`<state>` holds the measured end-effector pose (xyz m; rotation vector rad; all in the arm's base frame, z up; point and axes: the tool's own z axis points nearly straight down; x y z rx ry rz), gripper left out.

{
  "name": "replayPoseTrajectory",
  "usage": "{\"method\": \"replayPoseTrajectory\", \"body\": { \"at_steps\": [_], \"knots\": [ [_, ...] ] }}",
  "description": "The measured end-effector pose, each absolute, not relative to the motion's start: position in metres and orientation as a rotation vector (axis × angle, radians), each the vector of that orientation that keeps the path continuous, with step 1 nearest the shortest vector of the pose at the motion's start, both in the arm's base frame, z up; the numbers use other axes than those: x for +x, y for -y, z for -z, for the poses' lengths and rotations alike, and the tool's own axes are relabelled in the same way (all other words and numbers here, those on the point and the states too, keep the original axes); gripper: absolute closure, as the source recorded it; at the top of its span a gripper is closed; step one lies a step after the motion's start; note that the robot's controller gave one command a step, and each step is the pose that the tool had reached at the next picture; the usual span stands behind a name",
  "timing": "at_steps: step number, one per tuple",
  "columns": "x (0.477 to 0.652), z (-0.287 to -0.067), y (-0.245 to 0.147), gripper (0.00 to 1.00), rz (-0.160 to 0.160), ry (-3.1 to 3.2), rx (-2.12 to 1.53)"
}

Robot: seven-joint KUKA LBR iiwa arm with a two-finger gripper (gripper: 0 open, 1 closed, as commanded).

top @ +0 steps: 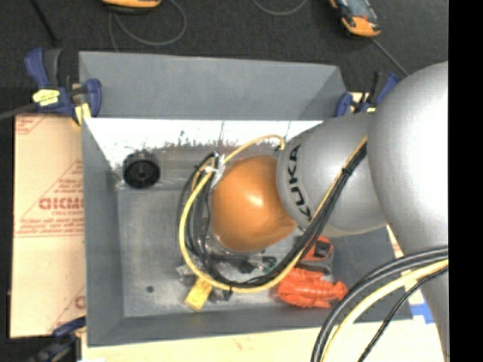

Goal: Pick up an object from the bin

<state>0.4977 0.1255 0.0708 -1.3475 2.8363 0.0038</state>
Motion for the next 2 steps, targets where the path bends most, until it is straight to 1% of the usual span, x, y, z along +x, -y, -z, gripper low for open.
{"method": "replayPoseTrajectory", "body": {
  "at_steps": [1,2],
  "knots": [
    [0.497,-0.074,-0.125,1.00,-0.004,-2.837,-1.347],
    [0.497,-0.084,-0.125,1.00,-0.002,-2.838,-1.346]
  ]
}}
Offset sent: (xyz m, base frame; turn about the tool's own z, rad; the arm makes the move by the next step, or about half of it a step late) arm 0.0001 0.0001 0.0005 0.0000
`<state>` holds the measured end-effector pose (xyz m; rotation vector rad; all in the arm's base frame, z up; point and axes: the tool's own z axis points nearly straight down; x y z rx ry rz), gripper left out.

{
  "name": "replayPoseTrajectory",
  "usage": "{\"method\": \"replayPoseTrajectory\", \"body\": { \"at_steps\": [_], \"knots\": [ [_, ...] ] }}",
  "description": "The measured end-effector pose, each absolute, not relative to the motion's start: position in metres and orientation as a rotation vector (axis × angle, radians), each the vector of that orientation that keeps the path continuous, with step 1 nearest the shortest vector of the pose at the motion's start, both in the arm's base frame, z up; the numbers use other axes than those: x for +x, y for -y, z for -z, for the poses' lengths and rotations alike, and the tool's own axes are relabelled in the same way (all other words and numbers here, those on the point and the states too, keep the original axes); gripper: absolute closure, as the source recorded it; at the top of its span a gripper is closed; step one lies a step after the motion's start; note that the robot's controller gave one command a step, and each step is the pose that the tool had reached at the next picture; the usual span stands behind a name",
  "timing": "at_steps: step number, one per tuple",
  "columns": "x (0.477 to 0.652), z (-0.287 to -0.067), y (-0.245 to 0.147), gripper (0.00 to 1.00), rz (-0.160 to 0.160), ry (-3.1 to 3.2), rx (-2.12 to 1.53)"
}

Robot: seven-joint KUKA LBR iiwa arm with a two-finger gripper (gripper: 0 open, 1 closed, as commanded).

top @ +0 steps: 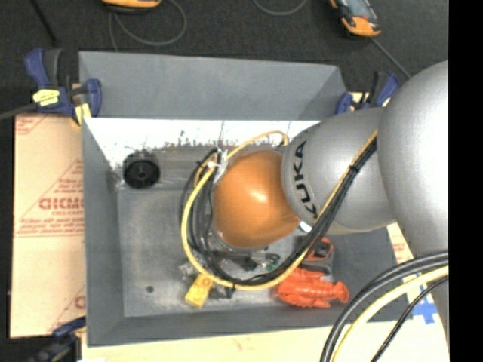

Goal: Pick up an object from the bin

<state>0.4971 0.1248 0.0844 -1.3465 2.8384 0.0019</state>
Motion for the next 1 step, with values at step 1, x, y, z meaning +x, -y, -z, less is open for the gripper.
{"method": "replayPoseTrajectory", "body": {
  "at_steps": [1],
  "knots": [
    [0.4979,-0.0924,-0.1247,1.00,0.000,-2.837,-1.343]
  ]
}}
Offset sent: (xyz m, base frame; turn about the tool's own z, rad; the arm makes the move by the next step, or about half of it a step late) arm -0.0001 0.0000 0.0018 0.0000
